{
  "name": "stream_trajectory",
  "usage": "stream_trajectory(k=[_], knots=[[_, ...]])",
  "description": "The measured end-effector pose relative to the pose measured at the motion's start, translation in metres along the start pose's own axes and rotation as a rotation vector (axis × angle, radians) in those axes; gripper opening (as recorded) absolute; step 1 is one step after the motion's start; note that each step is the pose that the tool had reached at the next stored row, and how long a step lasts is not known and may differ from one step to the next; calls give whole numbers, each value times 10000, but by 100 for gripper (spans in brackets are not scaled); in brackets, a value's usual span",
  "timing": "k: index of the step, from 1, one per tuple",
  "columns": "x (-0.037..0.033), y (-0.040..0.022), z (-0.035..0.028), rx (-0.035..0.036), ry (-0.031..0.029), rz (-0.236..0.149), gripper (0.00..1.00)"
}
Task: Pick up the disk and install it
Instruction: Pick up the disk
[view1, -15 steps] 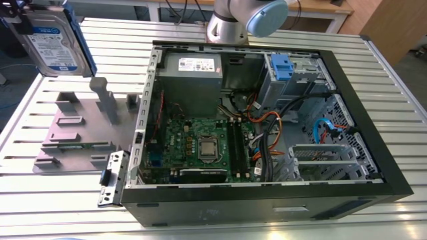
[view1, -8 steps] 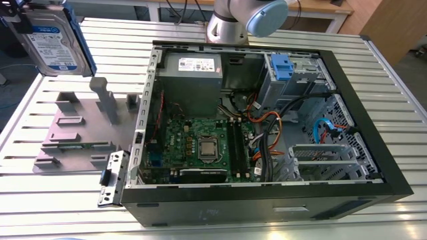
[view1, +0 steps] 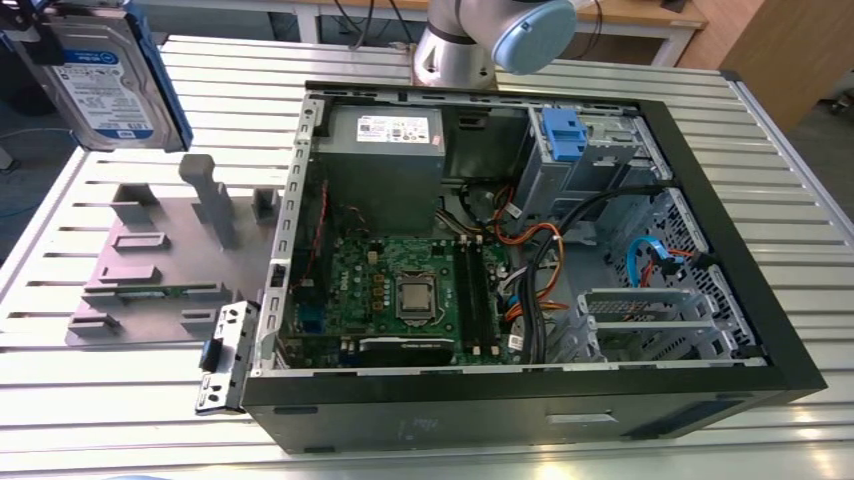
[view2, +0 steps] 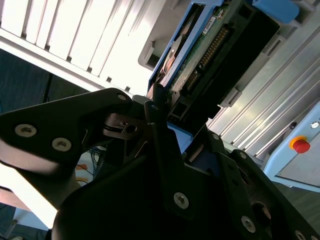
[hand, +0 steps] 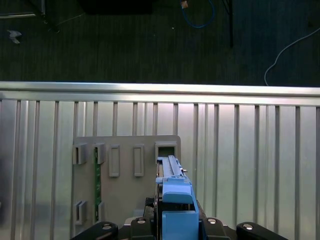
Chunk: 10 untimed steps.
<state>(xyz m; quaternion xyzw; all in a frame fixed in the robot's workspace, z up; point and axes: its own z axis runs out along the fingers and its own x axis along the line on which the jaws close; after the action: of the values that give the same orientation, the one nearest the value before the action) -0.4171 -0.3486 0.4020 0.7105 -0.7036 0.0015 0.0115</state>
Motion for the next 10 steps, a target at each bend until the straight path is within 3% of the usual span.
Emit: stream_trajectory(k=[10], knots=[[0,0,-22,1,0,0,36]])
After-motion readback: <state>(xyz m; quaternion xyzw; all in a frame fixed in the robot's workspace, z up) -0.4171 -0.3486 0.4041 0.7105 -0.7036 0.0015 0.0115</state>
